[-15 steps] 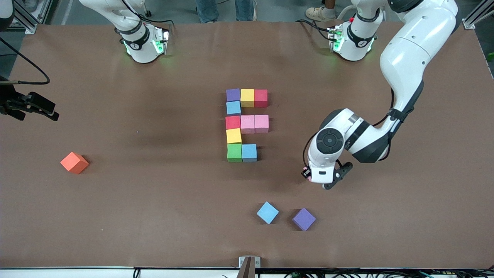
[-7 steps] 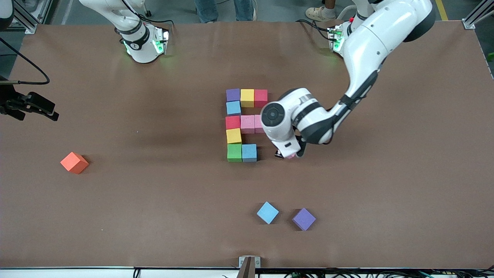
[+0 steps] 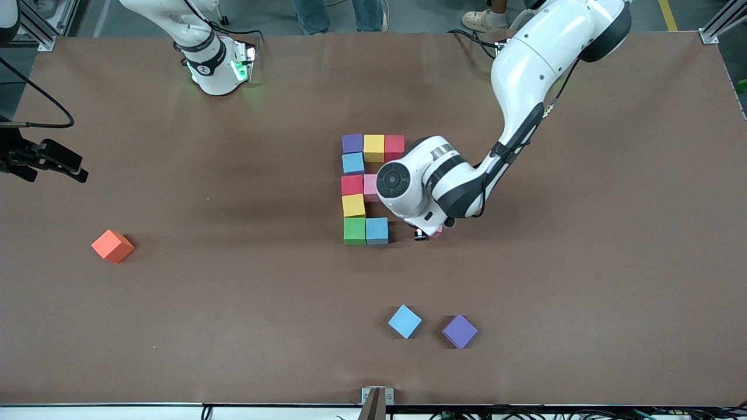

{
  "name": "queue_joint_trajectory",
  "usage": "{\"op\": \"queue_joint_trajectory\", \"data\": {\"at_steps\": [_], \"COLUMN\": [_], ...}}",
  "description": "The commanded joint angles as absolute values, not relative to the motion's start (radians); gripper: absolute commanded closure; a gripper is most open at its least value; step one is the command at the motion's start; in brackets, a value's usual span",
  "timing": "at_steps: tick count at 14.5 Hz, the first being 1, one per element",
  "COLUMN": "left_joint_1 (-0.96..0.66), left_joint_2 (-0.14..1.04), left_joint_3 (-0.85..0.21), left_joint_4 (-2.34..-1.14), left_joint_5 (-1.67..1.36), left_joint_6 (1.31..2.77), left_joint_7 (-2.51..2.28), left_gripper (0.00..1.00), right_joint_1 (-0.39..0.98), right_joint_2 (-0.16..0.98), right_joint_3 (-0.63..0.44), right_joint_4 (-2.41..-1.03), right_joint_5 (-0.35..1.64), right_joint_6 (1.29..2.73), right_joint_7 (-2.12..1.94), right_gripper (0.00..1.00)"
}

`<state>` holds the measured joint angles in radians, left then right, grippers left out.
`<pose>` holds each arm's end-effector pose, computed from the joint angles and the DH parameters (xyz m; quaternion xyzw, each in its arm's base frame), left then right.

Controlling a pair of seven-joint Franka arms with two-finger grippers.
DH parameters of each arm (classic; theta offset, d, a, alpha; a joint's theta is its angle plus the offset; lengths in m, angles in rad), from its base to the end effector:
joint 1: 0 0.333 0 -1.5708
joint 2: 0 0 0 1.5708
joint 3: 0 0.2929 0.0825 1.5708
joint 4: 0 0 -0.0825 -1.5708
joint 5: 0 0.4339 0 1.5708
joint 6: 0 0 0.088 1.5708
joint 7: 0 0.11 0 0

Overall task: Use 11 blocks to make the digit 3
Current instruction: 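Carry the pink block to the figure beside the light blue block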

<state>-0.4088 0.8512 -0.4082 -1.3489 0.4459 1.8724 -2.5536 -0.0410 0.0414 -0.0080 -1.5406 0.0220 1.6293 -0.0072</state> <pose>0.5591 -0.4752 0.1771 -0.6780 -0.7229 -0.0576 0.1199 0.6218 -0.0281 0.5942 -0.9994 0.0213 -0.0239 0.0102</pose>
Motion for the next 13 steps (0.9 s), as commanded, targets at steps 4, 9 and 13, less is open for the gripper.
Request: {"op": "queue_joint_trajectory", "data": {"at_steps": [4, 9, 13], "left_joint_1": [-0.472, -0.495, -0.503], "left_joint_2": [0.939, 0.971, 0.977], "left_joint_3": [-0.371, -0.374, -0.371], "left_joint_4": [-1.19, -1.146, -1.126], "left_joint_5": [0.367, 0.365, 0.367], "left_joint_6": [1.867, 1.899, 1.911], "left_joint_7": [-2.606, -2.635, -2.645], "left_gripper": [0.62, 0.62, 0.62], "right_joint_1": [-0.044, -0.044, -0.044], "right_joint_2": [0.018, 0.018, 0.018], "right_joint_3": [-0.003, -0.005, -0.003], "right_joint_4": [-1.557, -1.557, -1.557], "right_joint_5": [0.014, 0.014, 0.015], "right_joint_6": [1.624, 1.624, 1.625], "right_joint_7": [0.003, 0.003, 0.003], "right_gripper": [0.0, 0.0, 0.0]}}
